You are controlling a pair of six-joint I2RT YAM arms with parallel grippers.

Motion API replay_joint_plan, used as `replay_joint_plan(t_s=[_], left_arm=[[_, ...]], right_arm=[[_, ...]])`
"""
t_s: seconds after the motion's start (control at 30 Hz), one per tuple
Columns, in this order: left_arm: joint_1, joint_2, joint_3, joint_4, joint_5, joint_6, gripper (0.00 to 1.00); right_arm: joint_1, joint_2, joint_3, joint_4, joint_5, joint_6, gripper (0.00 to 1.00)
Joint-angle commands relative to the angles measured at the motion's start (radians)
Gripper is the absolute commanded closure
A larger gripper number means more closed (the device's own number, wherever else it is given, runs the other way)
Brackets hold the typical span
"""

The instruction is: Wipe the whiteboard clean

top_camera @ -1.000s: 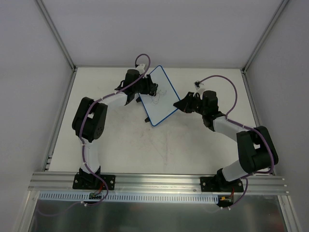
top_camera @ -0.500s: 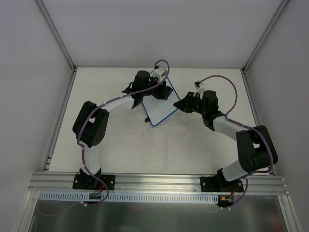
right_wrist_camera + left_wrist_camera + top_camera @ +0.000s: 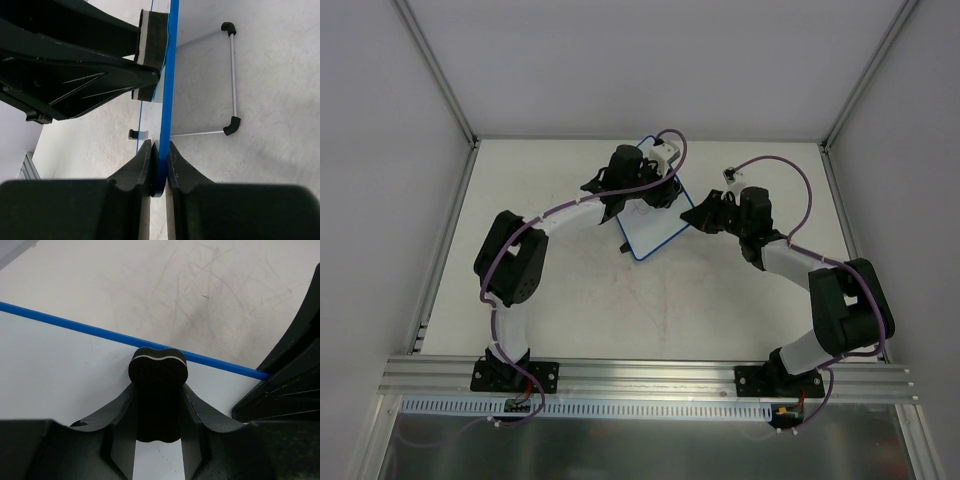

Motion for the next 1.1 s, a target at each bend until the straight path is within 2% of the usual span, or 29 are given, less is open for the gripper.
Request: replay_joint_plan(t_s=[0.0,0.07,0.13,0.37,0.5,0.63,0.93,1.07], left_arm=[[-0.036,0.055,0.072,-0.043,-0.067,-0.045,1.00],[-0.018,0.083,0.103,-0.081,-0.141,-0.061,1.00],[0.002,0.093,0.108,-0.105,-0.168,-0.139,1.00],[0.165,0.113,0.057,-0.104,-0.120,-0.401,1.00],[0.214,0.116,0.022,-0.104,-0.130,-0.469,1.00],[0.239,0.099,-0.025,-0.104,-0.170,-0.507,1.00],[0.259,0.107,-0.050,-0.101,-0.100,-0.553,1.00],[0.248,0.115,-0.065,0.011,0.032,-0.543,1.00]], right_arm=[[0.051,0.032,0.008,-0.028,-0.128,-0.104,1.00],[0.051,0.031,0.008,-0.028,-0.128,-0.107,1.00],[0.051,0.029,0.008,-0.028,-0.127,-0.105,1.00],[0.051,0.025,0.003,-0.023,-0.130,-0.101,1.00],[0.049,0.025,0.003,-0.018,-0.133,-0.098,1.00],[0.048,0.025,0.002,-0.017,-0.134,-0.095,1.00],[0.043,0.029,0.003,-0.009,-0.142,-0.088,1.00],[0.043,0.032,0.002,-0.002,-0.148,-0.079,1.00]])
